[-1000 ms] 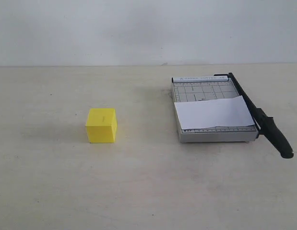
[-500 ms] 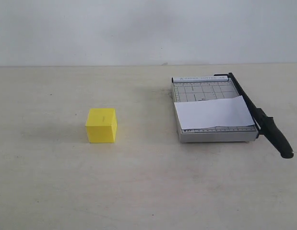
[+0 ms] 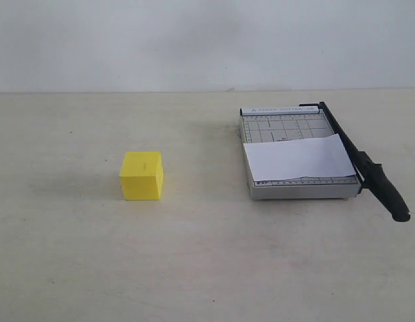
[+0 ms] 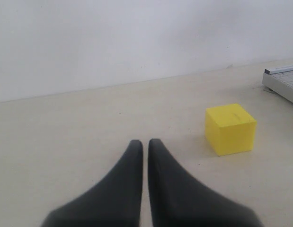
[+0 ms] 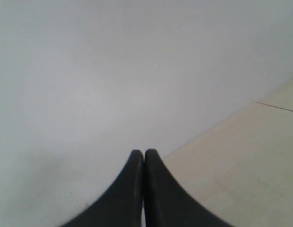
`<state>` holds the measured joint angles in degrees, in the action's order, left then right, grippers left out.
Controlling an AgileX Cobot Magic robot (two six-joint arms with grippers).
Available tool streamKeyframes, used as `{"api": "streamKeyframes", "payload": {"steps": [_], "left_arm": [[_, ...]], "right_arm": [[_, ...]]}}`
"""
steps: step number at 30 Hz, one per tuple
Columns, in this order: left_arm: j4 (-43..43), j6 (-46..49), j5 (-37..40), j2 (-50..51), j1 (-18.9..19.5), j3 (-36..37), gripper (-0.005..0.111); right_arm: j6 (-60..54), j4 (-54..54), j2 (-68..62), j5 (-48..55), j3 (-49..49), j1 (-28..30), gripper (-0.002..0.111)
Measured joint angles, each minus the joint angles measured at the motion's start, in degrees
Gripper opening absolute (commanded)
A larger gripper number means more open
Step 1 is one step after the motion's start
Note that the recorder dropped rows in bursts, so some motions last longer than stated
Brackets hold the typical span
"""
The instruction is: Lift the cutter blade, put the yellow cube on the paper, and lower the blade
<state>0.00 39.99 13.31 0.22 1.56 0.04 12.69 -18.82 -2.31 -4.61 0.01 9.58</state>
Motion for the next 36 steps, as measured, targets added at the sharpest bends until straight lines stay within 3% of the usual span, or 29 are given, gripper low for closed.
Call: {"api": "streamKeyframes", "payload": {"steps": [7,13,20,36], "left_arm": [[0.00,0.00,0.00,0.00,0.00,0.00,0.004],[0.00,0.00,0.00,0.00,0.00,0.00,0.004],[0.00,0.00,0.00,0.00,0.00,0.00,0.004],[-2.21,-0.37,0.00,0.00,0.00,0.00,0.004]], "right_arm": [[-7.20,1.15,0.08,12.40,-8.55,0.00,0.036],[-21.30,1.51,0.21,22.63,-19.37,0.00,0.037],[-27.84,1.36,-2.12,23.95,-29.74,0.00,0.037],[-28.35,-4.71,-7.40,25.54,-30.93,0.00,0.037]]}}
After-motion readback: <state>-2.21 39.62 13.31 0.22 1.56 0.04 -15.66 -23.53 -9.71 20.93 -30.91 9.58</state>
